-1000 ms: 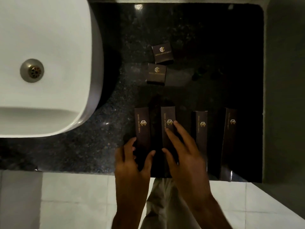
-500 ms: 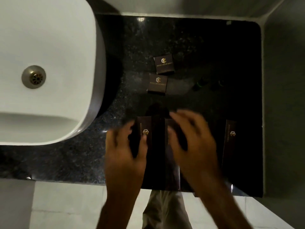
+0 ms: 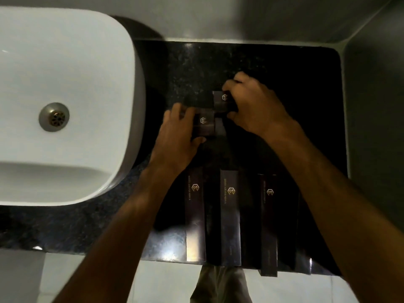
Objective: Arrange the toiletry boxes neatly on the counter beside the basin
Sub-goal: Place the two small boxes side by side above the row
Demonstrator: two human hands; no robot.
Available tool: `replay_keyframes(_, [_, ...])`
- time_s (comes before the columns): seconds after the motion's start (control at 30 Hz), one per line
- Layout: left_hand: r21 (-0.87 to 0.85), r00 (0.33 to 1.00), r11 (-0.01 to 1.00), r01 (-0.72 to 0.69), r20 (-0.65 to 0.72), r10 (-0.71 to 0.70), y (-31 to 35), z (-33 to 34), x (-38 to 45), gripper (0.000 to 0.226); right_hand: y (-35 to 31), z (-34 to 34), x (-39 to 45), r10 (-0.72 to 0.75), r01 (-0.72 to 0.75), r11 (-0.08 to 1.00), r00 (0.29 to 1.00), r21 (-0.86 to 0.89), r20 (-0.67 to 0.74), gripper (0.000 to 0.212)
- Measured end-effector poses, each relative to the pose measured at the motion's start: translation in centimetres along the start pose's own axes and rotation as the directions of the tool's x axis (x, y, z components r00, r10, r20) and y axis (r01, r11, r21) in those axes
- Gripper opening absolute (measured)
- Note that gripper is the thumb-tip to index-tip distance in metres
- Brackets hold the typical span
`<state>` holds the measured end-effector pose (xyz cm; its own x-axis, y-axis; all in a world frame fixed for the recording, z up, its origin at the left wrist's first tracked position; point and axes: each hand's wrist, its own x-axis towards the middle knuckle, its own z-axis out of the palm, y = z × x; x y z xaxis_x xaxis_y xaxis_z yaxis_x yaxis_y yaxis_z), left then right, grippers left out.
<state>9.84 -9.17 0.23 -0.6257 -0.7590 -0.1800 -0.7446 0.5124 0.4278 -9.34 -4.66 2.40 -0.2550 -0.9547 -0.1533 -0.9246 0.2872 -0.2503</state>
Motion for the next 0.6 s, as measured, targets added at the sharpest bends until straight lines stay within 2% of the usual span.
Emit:
replay_keyframes(0.07, [-0.038,0.999,0.999,0.038,-0.028,-0.039,-1.2,-0.2,-0.7,0.062,0.0,0.6,-1.9,0.007,-0.006,1.0,0.999,0.03,-0.053,0.049])
replay_keyframes(0.13, [-0.066,0.998,0.997,0.033,-0.045,-0.036,-2.0,-0.4,-1.3,0.063,-0.5,1.6,-3.9,-0.023,0.024,0.997,1.0,0.067,-0.016,0.053])
replay_keyframes(0.2, [-0.058,1.0,0.998,0.021,-0.02,-0.022,-2.3,-0.4,-1.6,0.069,-1.1,2.6,-5.1,-0.038,0.036,0.995,0.999,0.095,0.025,0.058])
replay_keyframes(0.33, [-0.006,0.999,1.0,-0.007,0.036,0.007,-2.2,-0.6,-1.2,0.072,-1.1,3.3,-5.8,0.001,0.0,0.987,1.0,0.163,-0.003,0.067])
replay_keyframes(0.6, [-0.015,0.998,1.0,-0.023,0.062,0.024,-2.5,-0.7,-0.7,0.07,-0.4,3.9,-6.2,0.028,-0.015,0.958,0.999,0.286,-0.04,0.061])
